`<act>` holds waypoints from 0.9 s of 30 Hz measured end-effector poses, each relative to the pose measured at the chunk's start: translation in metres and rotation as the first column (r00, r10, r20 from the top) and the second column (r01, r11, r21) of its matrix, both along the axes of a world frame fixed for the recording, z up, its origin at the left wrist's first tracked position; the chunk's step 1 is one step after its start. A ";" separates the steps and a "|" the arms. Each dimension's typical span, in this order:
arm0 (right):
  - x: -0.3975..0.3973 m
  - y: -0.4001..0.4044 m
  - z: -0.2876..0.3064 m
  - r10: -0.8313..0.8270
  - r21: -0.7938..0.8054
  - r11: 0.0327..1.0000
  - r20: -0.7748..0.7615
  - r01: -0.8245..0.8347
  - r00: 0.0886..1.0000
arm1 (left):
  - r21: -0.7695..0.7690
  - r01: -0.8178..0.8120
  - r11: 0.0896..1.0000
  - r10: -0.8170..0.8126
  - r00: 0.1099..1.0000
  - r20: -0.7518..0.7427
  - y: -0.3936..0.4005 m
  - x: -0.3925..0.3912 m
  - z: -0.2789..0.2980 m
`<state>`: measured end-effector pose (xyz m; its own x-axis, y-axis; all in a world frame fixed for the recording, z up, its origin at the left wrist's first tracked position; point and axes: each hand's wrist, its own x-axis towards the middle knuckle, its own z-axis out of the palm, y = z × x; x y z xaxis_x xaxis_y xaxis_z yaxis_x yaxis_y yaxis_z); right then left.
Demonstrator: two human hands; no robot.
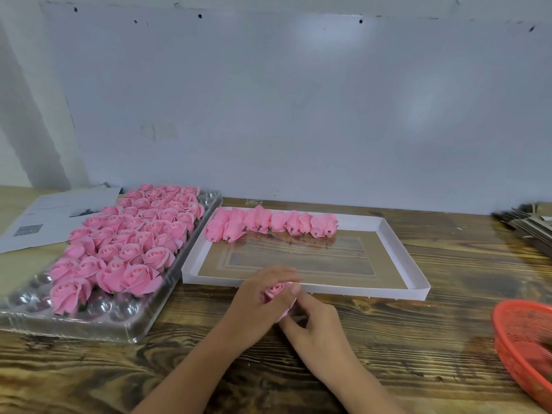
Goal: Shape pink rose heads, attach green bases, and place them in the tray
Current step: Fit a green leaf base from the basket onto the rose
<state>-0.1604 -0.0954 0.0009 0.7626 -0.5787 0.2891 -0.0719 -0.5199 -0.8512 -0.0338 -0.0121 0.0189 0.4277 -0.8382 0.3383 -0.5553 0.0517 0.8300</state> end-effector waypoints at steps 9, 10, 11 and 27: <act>0.001 -0.006 0.008 -0.115 0.370 0.928 0.208 0.030 0.971 | 0.021 0.028 0.999 -0.024 0.987 -0.158 0.002 0.001 -0.005; 0.002 -0.007 0.008 -0.144 0.409 0.912 0.227 0.040 0.963 | 0.014 0.003 1.000 -0.001 0.986 -0.168 0.001 0.001 -0.005; 0.003 -0.008 0.008 -0.166 0.423 0.905 0.238 0.052 0.957 | 0.001 -0.026 1.000 0.026 0.982 -0.188 0.000 0.001 -0.005; 0.003 -0.007 0.003 -0.221 0.141 0.969 0.142 0.201 0.965 | -0.022 0.017 1.000 -0.023 0.944 -0.329 0.002 0.003 0.001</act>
